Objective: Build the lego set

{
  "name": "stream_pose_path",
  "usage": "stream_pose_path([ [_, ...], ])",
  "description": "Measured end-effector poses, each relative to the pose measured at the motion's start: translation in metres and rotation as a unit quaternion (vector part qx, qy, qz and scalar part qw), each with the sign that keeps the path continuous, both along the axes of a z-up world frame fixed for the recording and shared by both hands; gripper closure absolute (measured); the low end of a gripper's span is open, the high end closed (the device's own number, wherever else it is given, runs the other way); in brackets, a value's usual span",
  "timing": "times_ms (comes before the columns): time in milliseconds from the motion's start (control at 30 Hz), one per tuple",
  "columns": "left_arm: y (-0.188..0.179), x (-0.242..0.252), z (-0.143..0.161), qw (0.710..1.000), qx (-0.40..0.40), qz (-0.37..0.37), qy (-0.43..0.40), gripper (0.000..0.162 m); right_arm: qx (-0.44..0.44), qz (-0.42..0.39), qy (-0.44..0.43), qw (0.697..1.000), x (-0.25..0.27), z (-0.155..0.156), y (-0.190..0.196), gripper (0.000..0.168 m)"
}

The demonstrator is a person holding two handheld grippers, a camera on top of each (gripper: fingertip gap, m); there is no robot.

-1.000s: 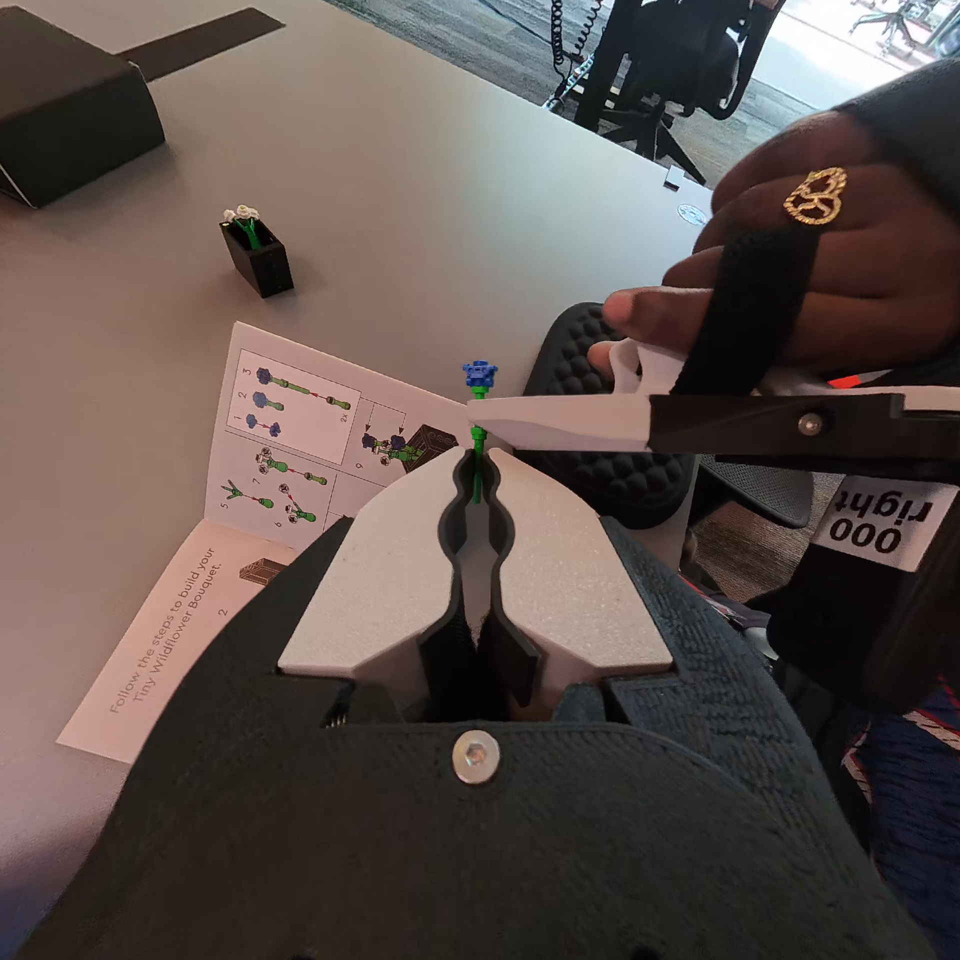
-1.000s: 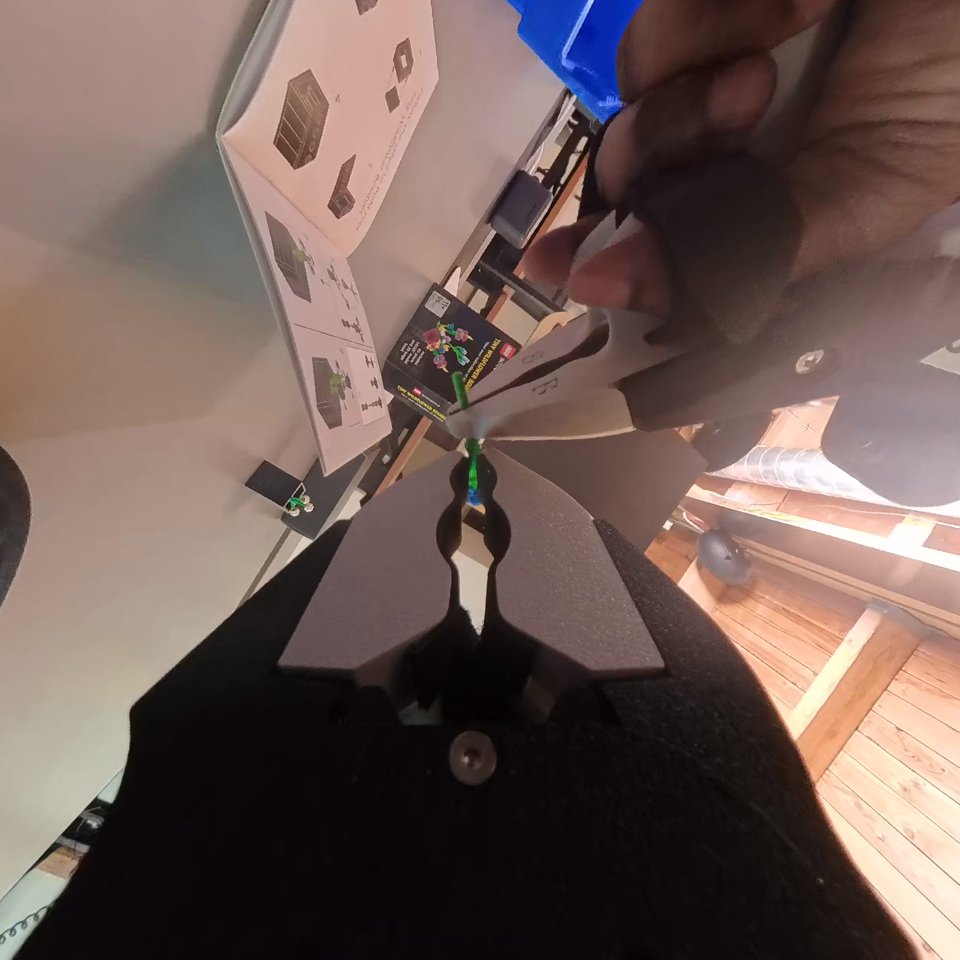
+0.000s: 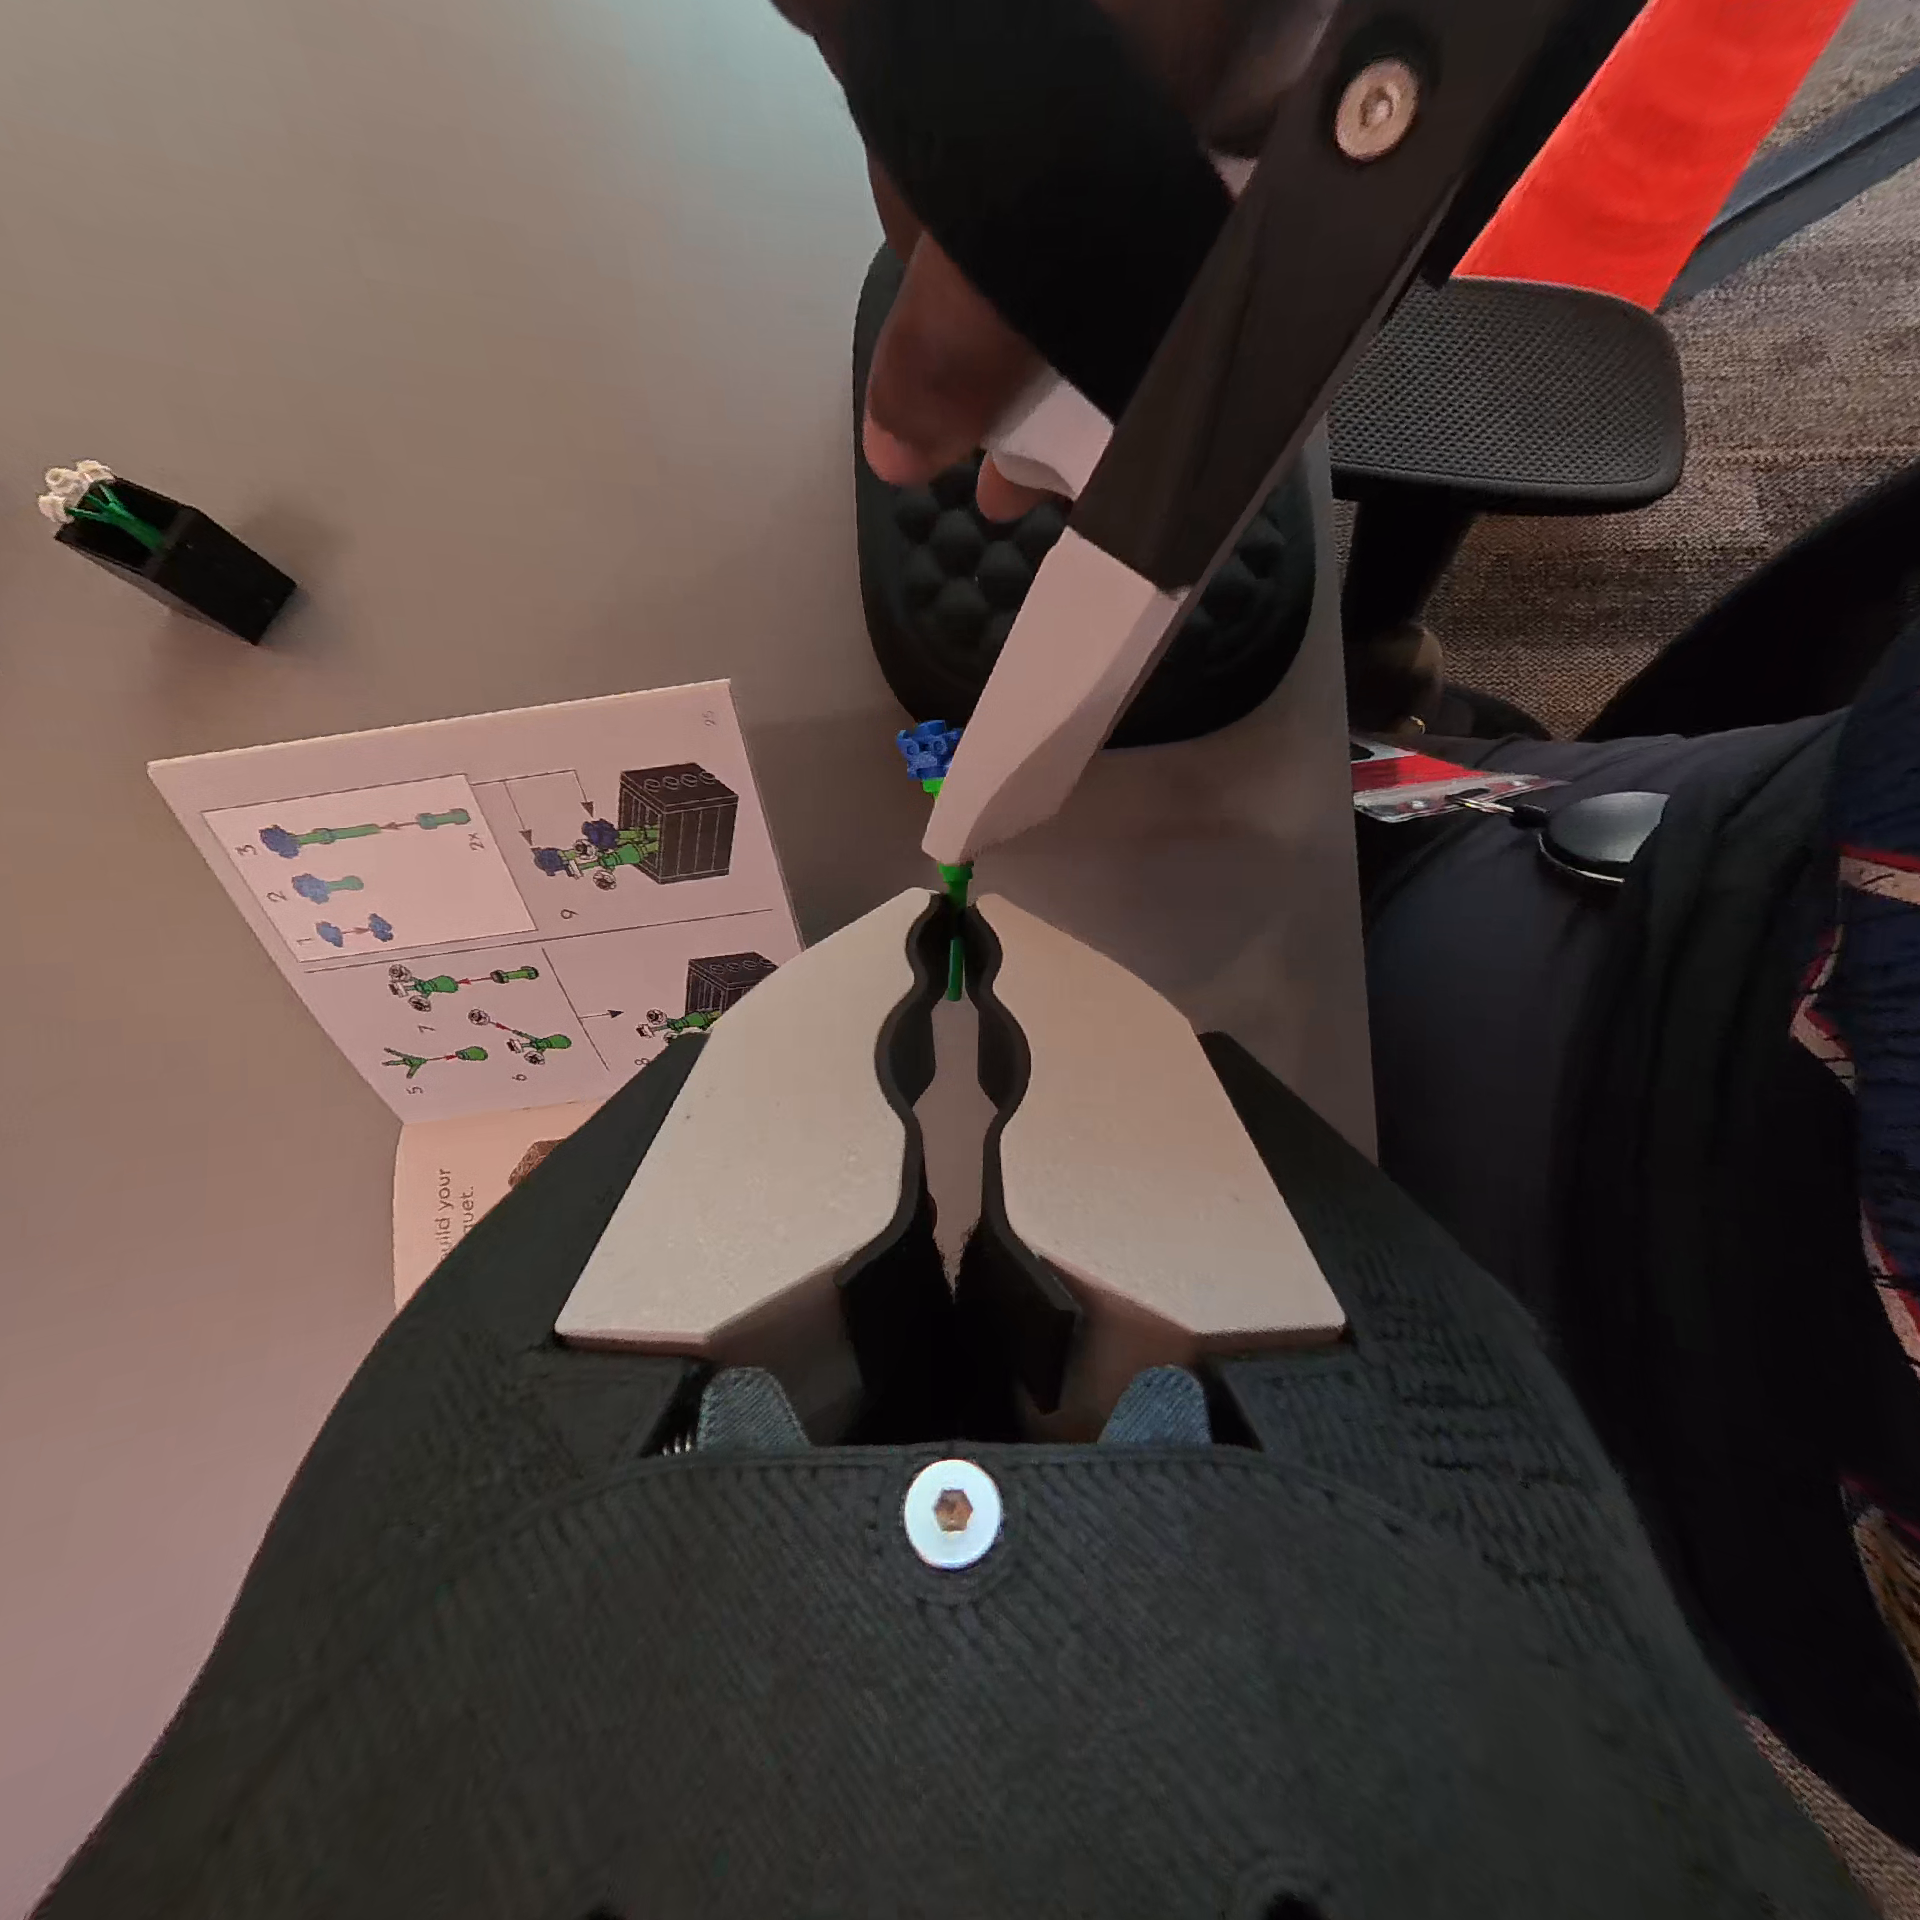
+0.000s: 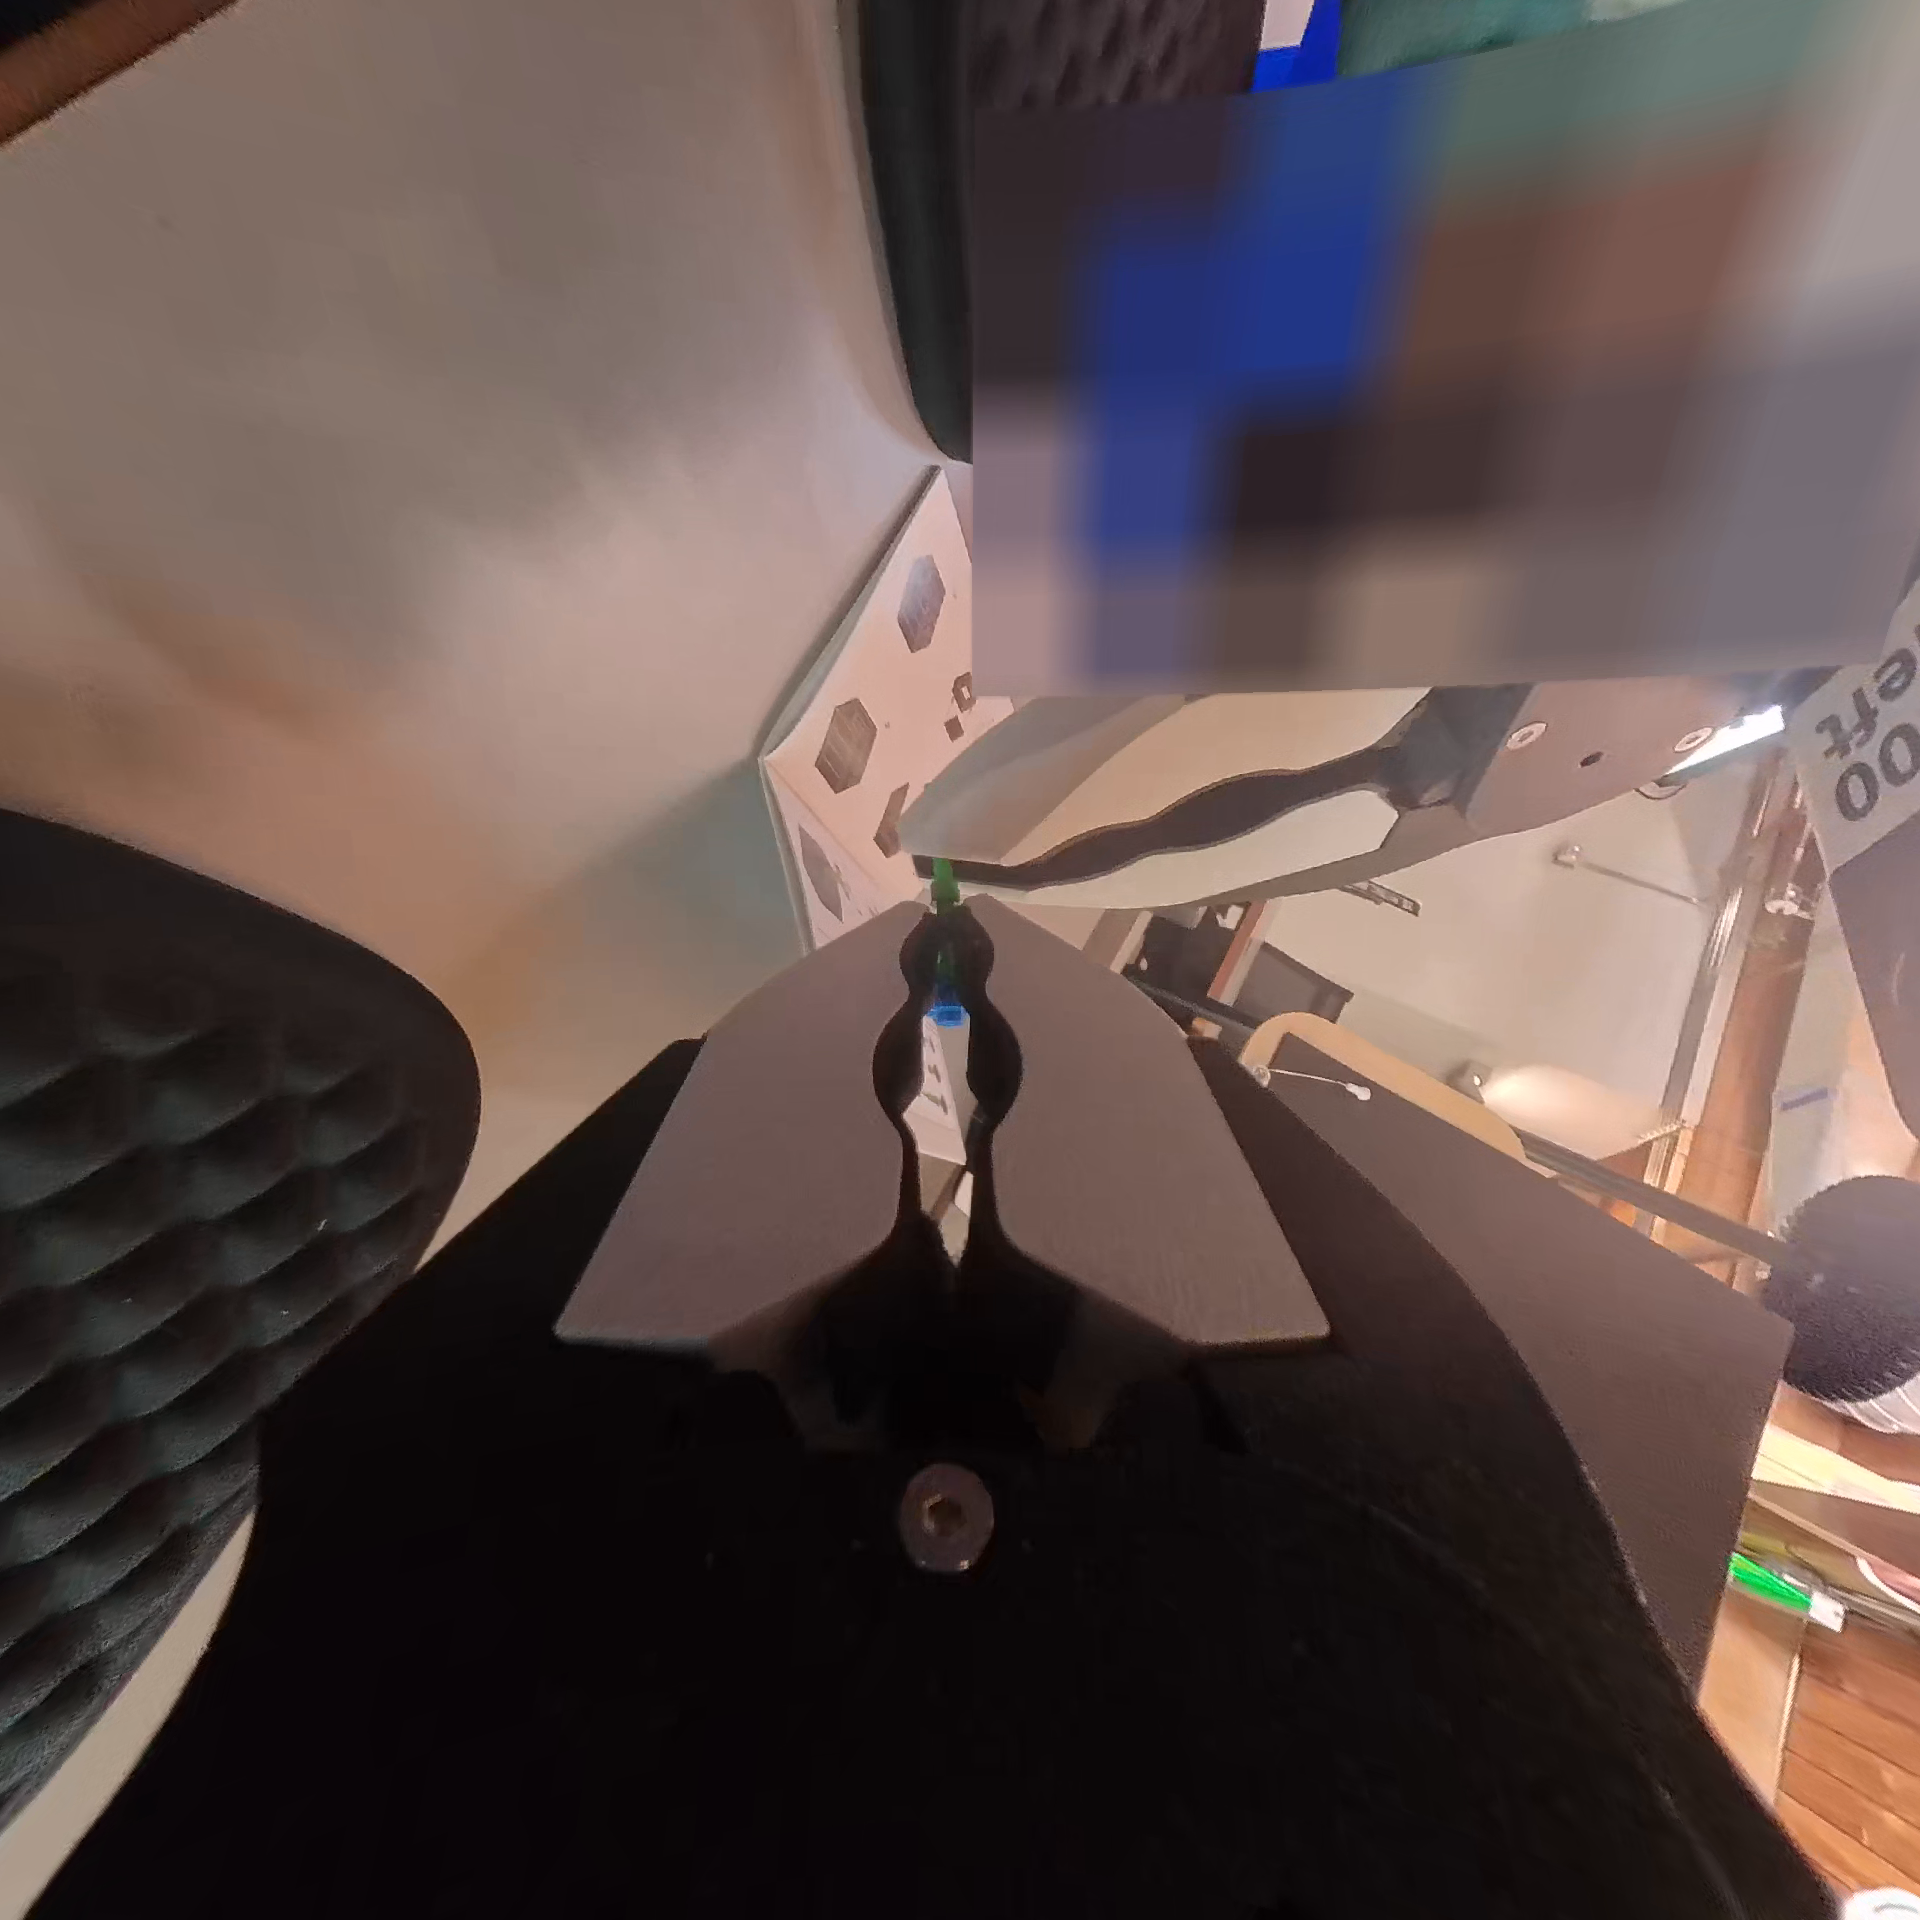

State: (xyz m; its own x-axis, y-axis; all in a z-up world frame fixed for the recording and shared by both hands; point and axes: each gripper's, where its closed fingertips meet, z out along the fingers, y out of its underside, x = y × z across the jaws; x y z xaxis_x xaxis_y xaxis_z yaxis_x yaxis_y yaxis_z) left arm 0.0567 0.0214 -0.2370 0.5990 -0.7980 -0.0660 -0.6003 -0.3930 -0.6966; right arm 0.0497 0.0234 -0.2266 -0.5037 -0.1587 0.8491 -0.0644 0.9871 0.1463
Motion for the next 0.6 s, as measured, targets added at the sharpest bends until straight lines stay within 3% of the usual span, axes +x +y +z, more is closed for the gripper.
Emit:
stream_pose_path([
  [400, 0.0011, 0.0013, -0.0048, 0.998, -0.029, 0.044, -0.042, 0.16, 0.034, -0.029, 0.012, 0.999, -0.001, -0.0045, 0.0009, 0.166],
  [600, 0.0003, 0.0025, -0.0043, 0.999, -0.016, 0.035, -0.031, 0.16, 0.005, -0.029, 0.017, 0.999, -0.0002, -0.0043, -0.0013, 0.166],
])
